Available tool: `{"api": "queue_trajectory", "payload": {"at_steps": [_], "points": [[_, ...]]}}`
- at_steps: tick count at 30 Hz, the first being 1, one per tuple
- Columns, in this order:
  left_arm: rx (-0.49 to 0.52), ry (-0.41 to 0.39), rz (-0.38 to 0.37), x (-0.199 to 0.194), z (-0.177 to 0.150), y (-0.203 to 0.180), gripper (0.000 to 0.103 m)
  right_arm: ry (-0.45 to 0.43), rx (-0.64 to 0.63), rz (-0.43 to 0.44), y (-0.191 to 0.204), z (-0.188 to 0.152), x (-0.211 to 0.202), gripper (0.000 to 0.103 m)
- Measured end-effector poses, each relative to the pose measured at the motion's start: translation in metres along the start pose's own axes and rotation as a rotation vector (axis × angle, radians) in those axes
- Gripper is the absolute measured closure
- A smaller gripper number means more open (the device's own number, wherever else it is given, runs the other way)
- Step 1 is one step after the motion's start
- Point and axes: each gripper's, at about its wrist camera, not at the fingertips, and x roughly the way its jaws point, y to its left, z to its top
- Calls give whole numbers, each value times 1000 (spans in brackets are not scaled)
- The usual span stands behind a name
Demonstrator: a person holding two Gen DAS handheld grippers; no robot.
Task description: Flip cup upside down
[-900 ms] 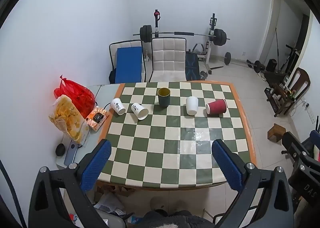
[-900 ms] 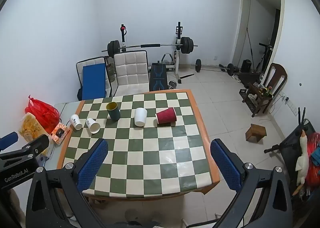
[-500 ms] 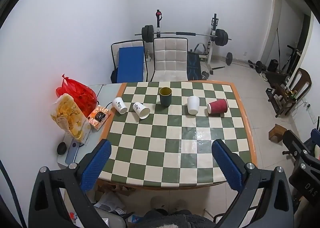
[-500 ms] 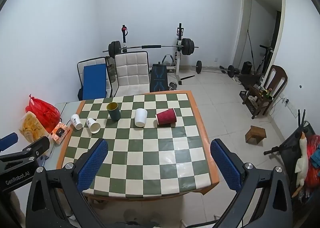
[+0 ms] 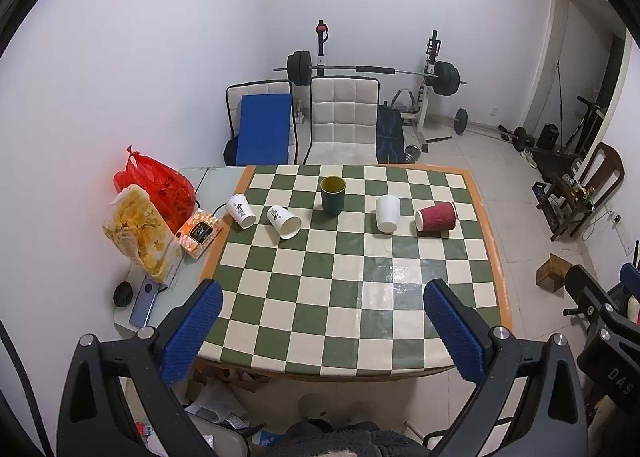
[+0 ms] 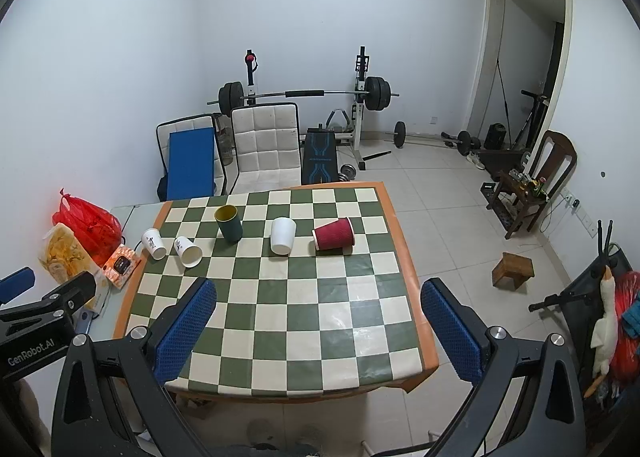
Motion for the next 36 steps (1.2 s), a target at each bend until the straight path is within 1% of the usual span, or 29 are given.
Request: {"api": "queue_trajectory", "payload": {"at_steps": [27, 28, 30, 36], "points": [[-6, 8, 6, 0, -3, -2, 0, 7, -1, 12, 4, -2, -1, 0], [-6, 9, 6, 2, -2, -1, 0, 7, -2, 14, 6, -2, 0, 0], [-8, 11, 7, 3, -2, -1, 0, 9, -7, 21, 13, 0, 18, 0], [-9, 8, 6, 4, -1, 2, 0, 10, -7, 22, 15, -1, 19, 0]]}}
